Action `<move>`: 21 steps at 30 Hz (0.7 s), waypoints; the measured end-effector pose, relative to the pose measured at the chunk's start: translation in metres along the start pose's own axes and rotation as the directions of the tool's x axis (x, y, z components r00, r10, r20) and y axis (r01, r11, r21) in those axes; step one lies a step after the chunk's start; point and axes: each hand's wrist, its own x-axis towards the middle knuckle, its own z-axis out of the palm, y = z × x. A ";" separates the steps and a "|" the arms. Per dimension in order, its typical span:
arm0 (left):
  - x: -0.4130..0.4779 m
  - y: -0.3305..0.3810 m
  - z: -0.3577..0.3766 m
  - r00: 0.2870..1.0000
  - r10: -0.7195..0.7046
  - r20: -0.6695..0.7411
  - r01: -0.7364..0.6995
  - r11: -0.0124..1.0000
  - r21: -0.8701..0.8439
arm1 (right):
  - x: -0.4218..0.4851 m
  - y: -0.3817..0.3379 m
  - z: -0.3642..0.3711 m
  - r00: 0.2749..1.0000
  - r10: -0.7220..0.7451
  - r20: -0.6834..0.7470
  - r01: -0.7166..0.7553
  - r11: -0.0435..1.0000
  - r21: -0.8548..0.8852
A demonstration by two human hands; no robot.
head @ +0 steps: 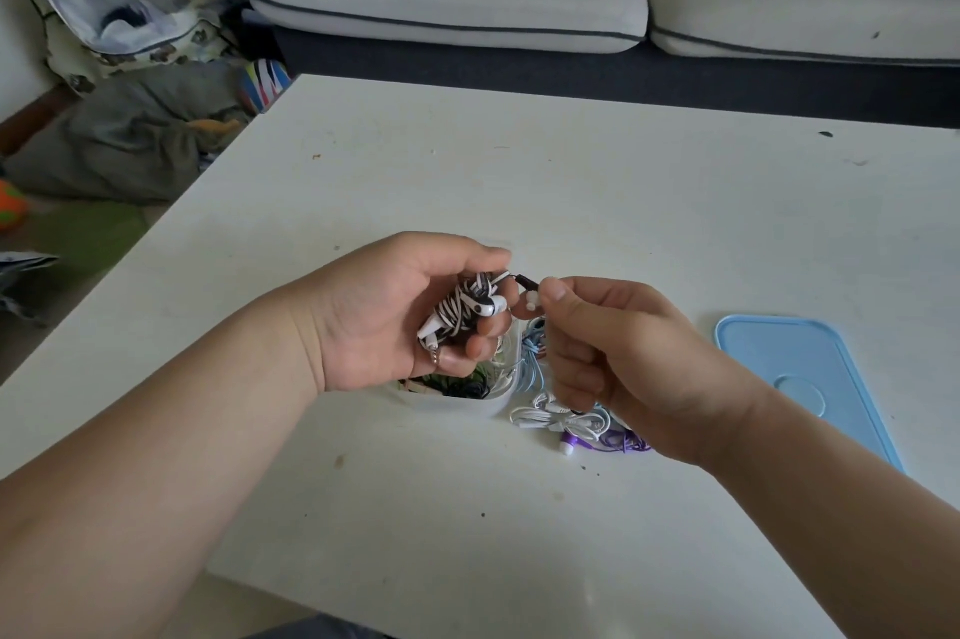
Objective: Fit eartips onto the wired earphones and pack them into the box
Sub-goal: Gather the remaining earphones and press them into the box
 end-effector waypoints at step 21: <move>0.007 -0.006 0.018 0.911 0.295 -0.290 -0.193 0.923 0.332 | -0.004 -0.011 -0.009 0.974 0.171 -0.147 -0.167 0.985 0.040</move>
